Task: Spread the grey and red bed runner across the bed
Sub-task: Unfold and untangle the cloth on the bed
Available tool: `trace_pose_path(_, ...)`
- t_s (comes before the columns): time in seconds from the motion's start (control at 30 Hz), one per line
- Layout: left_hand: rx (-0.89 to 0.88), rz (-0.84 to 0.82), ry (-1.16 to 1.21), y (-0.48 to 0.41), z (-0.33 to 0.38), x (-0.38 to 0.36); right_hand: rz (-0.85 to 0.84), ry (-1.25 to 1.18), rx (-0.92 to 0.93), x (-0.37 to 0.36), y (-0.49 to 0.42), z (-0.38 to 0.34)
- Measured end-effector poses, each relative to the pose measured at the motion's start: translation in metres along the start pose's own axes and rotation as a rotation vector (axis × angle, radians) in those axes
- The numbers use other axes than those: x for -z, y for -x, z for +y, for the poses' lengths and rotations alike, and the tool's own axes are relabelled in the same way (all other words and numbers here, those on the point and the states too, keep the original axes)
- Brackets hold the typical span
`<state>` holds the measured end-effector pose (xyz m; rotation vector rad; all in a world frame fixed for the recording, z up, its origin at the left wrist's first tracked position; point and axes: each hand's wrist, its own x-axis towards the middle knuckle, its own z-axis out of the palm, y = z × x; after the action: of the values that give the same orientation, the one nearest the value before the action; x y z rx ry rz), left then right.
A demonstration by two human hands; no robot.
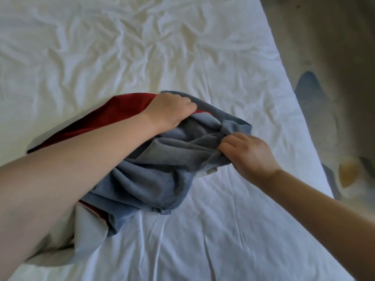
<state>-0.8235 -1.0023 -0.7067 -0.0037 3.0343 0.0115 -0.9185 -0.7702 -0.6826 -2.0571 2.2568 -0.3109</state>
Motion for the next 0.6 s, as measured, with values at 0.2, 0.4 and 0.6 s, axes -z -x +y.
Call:
trace_pose_path(0.2, 0.107, -0.019, -0.064, 0.023, -0.023, 0.011, 0.048, -0.067, -0.111, 0.0, 0.031, -0.025)
trace_pose_path(0.4, 0.363, -0.204, -0.04, 0.031, -0.023, 0.018, -0.029, -0.14, -0.002, 0.001, 0.046, -0.042)
trace_pose_path(0.6, 0.592, -0.46, -0.045, 0.058, -0.018, 0.022, -0.302, -0.274, -0.158, -0.016, 0.087, -0.077)
